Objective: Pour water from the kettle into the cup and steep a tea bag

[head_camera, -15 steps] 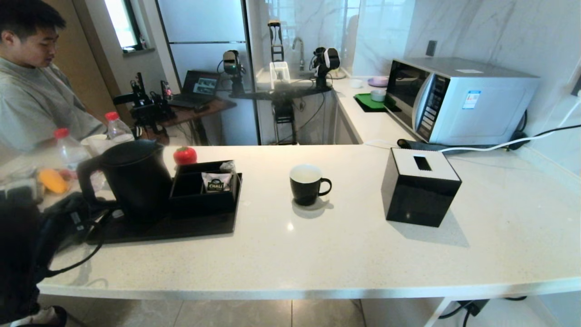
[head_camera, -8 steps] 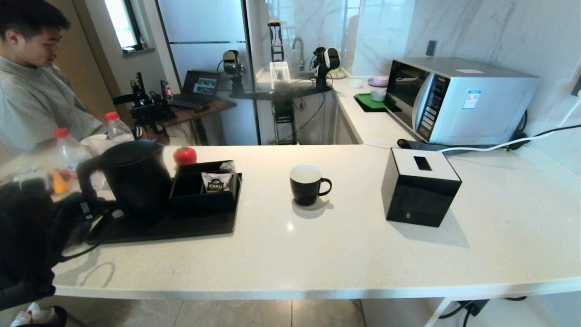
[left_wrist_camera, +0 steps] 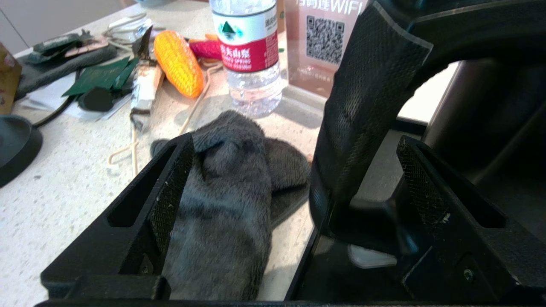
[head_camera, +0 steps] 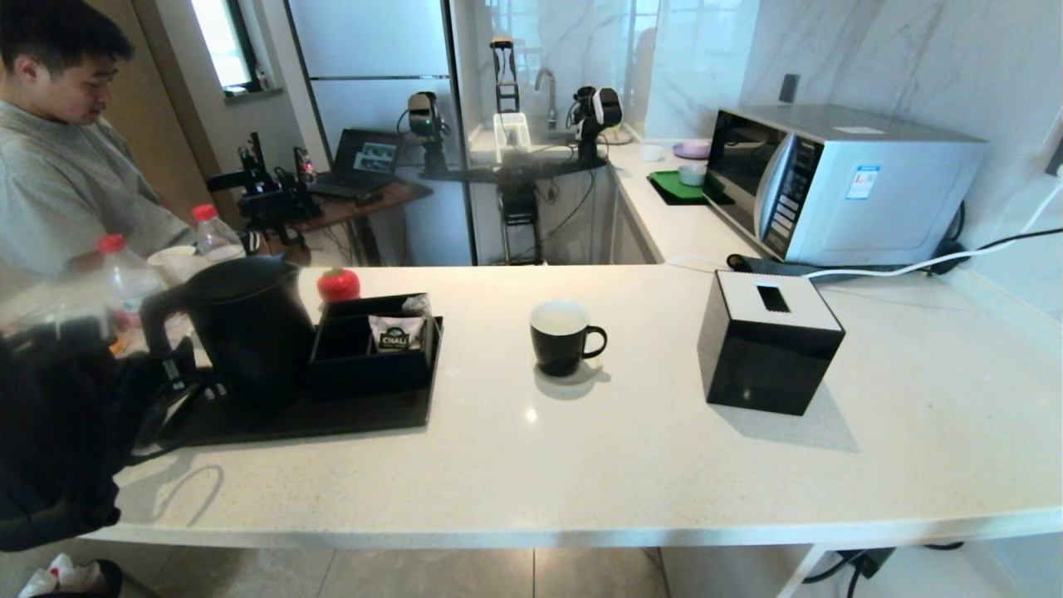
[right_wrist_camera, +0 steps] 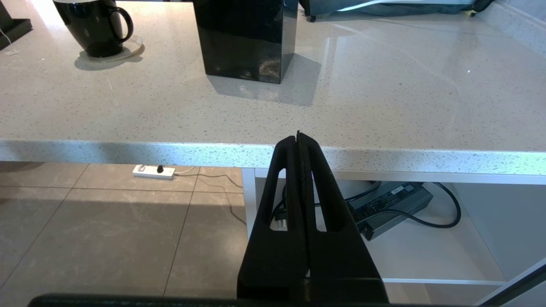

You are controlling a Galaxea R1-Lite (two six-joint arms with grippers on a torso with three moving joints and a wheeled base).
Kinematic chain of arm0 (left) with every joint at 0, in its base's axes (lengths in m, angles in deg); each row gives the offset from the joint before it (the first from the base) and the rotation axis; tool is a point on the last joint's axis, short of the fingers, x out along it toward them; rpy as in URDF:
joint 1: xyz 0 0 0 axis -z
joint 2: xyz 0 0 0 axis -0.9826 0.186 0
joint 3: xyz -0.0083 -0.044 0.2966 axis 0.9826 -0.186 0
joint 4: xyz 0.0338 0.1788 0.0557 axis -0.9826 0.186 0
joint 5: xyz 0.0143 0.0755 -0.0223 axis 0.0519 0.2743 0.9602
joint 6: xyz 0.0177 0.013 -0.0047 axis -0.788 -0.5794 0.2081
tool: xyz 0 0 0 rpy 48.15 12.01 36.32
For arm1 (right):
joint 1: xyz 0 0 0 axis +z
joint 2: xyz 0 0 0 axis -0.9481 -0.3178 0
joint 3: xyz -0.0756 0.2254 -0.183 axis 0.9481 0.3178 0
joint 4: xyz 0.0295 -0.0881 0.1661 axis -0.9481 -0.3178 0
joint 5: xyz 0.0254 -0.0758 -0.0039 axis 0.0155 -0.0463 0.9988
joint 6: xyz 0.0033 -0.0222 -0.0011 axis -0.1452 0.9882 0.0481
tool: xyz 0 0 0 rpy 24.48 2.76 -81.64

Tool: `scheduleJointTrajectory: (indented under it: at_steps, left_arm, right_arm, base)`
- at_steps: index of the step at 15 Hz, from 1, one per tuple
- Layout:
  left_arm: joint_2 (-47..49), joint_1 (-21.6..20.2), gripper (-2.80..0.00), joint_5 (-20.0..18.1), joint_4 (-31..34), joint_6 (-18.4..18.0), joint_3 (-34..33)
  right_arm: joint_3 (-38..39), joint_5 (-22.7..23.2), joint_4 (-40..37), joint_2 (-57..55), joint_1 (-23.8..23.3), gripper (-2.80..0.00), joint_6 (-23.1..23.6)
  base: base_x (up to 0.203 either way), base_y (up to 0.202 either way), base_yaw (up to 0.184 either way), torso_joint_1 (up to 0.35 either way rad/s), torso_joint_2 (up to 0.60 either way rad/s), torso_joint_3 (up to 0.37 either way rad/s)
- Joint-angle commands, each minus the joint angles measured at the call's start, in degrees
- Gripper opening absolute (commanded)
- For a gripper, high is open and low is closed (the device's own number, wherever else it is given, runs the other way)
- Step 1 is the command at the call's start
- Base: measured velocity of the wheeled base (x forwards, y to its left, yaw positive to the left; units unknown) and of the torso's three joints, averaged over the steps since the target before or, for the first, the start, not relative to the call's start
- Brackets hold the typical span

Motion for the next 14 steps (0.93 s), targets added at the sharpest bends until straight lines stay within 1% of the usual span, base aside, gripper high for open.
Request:
scheduleJointTrajectory:
  at_steps: [1, 4, 7, 14]
  left_arm:
    - [0.45, 0.24, 0.0, 0.07, -2.78, -0.02, 1.37]
    - [1.21, 0.25, 0.0, -0.02, -2.78, -0.11, 3.42]
    - [1.95, 0.18, 0.0, -1.42, -2.78, -0.11, 4.44]
    - [3.4, 0.25, 0.0, -1.69, -2.78, -0.28, 8.86]
  right_arm:
    - [0.0, 0.03, 0.01, -0.07, 0.0, -2.8, 0.04]
    - [0.0, 0.03, 0.01, -0.07, 0.0, -2.8, 0.04]
    - [0.0, 0.03, 0.01, -0.07, 0.0, -2.8, 0.04]
    - [0.0, 0.03, 0.01, -0.07, 0.0, -2.8, 0.04]
  base:
    - [0.0, 0.0, 0.0, 0.0, 0.0, 0.0]
    - [0.0, 0.0, 0.0, 0.0, 0.0, 0.0]
    - [0.0, 0.0, 0.0, 0.0, 0.0, 0.0]
    - [0.0, 0.0, 0.0, 0.0, 0.0, 0.0]
